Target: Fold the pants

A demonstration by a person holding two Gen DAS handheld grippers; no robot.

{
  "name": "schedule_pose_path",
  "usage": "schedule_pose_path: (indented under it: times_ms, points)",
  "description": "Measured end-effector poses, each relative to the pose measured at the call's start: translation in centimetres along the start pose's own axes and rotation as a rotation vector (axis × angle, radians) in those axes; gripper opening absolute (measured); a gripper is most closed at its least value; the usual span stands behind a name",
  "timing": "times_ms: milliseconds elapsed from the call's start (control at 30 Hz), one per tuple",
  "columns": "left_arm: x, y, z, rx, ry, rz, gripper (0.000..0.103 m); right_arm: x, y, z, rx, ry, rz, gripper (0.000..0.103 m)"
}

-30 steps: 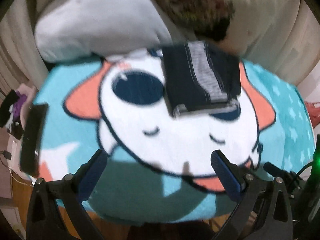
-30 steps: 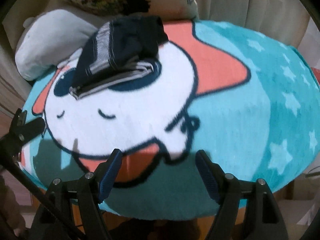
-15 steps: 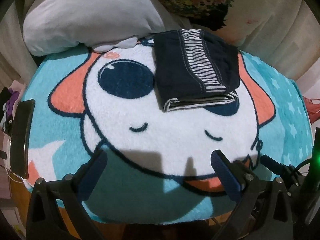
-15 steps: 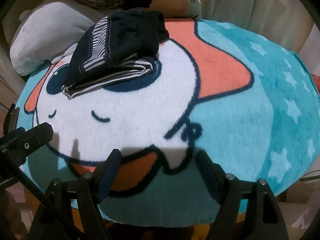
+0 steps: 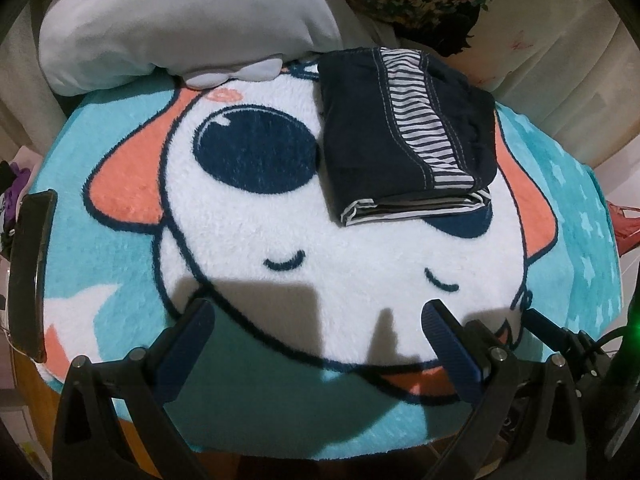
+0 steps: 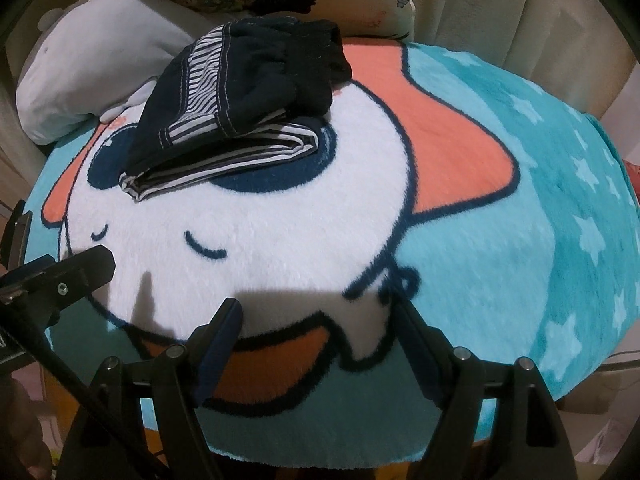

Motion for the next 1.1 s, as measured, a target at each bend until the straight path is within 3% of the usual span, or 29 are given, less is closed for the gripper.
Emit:
schedule_pose_path:
  times_ms: [1100]
  points:
    - [-0.4, 0.5, 0.1, 0.014, -0.009, -0.008, 0.103, -2.1, 0.6, -0.6, -0.017, -0.041, 0.023, 0.084]
Point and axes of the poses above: each gripper's, at about its wrist camera, not at the fingertips, and y roughly the way its jaws point, z to its right, x to its underside, the point moved 6 cm from there along y, roughly the way its jaws point, and after that the axes turned 4 degrees about -z, right-handed, at the moved point
